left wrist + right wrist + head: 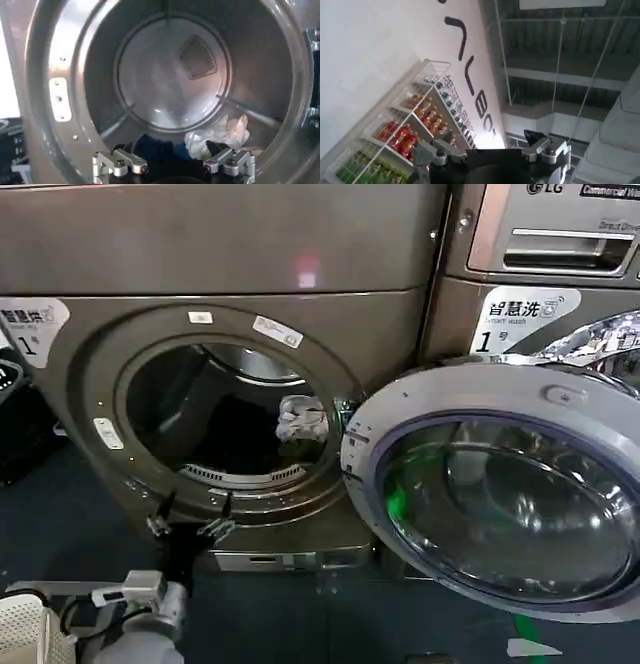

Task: Grasp the clothes from the dryer.

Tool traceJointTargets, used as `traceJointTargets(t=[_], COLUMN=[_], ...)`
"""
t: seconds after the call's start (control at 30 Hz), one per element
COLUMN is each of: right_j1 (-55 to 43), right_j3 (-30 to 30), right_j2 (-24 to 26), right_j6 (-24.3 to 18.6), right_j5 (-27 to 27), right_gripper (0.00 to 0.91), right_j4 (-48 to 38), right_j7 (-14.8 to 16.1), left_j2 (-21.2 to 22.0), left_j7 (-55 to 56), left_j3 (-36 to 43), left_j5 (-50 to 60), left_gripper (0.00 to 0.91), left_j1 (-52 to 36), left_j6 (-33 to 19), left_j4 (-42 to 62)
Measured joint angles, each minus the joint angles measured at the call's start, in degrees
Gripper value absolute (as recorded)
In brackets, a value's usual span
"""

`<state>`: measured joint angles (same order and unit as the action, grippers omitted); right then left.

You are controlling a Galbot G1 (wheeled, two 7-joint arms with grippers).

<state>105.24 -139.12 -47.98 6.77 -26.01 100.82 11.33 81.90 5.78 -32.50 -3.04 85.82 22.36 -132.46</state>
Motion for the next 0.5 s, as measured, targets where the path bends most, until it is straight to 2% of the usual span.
traceJointTargets(t=[0.27, 0.5], right_j1=[1.8, 4.0], right_j3=[-1.9, -4.4], right_j2=[-0.2, -0.7], right_j6=[0.1, 0.2], right_j5=[-0.6, -1.5], right_gripper=[0.907, 0.907], right_j4=[0.2, 0.4], right_j7=[0.2, 0.5], left_j2=[-2.0, -2.0], left_j7=[0.7, 2.0], left_j3=[1.9, 4.9], left_j5=[-2.3, -3.5], left_gripper=[0.907, 0.907], left_j1=[-7.4, -17.7], left_j6=[-0.9, -2.0], left_j4=[4.6, 14.3])
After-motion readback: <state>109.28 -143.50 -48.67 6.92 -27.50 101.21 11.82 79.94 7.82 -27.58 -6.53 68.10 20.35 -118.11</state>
